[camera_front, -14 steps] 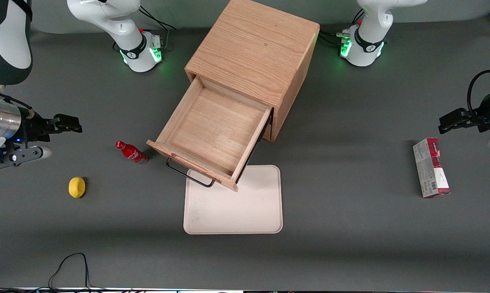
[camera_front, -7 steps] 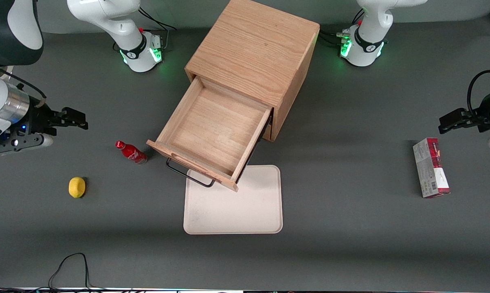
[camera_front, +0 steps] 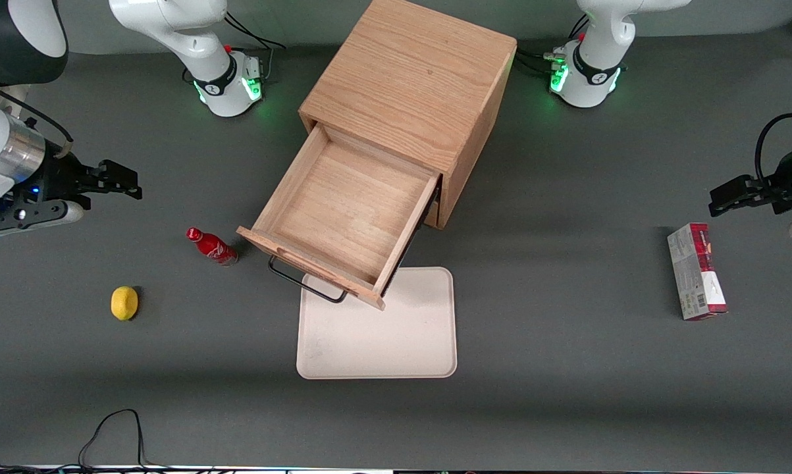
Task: Open upper drawer
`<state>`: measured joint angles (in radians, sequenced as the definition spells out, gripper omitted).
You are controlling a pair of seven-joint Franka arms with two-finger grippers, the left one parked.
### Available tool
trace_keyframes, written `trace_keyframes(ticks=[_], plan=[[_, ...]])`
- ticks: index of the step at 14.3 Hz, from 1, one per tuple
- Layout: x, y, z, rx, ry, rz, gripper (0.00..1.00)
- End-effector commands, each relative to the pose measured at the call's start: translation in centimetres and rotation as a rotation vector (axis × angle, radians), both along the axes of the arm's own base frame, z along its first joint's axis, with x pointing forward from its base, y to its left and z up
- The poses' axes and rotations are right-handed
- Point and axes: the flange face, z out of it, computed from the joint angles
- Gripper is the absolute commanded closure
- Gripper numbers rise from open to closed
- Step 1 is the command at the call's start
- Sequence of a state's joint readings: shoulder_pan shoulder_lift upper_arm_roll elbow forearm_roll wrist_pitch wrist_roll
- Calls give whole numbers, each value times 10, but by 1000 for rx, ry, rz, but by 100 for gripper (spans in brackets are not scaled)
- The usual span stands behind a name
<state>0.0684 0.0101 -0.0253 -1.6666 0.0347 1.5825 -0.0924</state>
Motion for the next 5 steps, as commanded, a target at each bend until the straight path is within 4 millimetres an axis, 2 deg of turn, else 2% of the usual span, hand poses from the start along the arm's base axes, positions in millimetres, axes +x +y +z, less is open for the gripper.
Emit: trace_keyframes(ticks=[1, 5], plan=[[6, -4, 8, -12, -19, -27, 0], [6, -15, 9, -12, -18, -38, 0]])
